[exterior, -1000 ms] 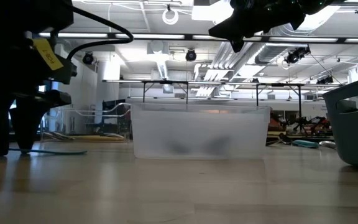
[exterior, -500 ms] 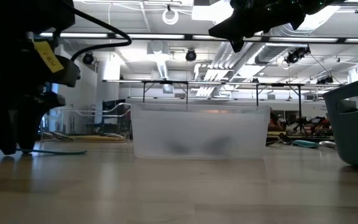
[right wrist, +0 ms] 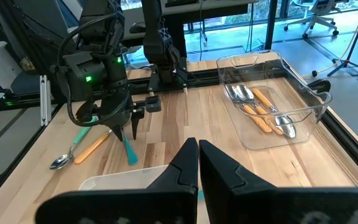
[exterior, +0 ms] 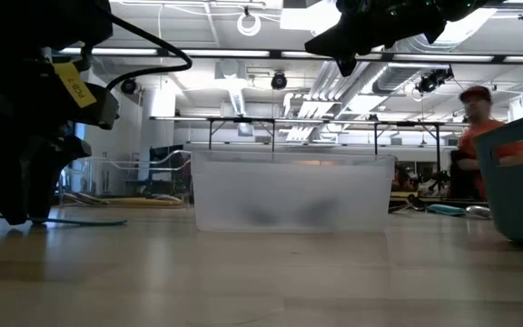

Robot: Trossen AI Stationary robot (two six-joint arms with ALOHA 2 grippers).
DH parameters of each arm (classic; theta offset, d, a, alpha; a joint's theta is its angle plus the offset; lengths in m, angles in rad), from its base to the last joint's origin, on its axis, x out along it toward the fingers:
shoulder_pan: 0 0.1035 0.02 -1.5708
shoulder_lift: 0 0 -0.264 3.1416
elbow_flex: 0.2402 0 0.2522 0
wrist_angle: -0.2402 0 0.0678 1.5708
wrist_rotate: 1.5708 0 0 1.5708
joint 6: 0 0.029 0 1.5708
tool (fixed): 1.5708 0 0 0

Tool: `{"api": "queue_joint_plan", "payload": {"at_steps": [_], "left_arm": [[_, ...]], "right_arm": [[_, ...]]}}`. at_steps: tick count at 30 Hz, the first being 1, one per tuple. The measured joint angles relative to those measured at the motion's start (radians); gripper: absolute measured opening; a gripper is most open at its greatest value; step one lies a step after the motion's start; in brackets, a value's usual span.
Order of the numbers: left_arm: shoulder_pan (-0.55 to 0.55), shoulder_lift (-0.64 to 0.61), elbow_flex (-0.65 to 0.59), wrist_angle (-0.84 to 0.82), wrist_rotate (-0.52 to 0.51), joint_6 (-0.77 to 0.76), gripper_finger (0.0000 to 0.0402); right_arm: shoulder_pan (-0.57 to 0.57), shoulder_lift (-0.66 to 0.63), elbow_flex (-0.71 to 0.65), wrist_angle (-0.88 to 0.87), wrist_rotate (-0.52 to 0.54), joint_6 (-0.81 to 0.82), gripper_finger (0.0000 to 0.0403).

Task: Sort silverware by color (type)
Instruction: Put the blue spoon into the white transparent bin

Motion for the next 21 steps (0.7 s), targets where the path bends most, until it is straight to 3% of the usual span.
{"api": "queue_joint_plan", "payload": {"at_steps": [6, 15, 21], "left_arm": [[0.0, 0.0, 0.0, -0.004, 0.001, 0.0, 0.012], [0.0, 0.0, -0.001, -0.009, -0.003, 0.017, 0.0013], [0.0, 0.0, -0.001, -0.006, 0.003, 0.017, 0.001]], "right_arm": [[0.0, 0.0, 0.0, 0.0, -0.001, 0.0, 0.0], [0.0, 0.0, 0.0, 0.0, -0.004, 0.0, 0.0], [0.0, 0.0, 0.0, 0.0, -0.003, 0.0, 0.0]]}}
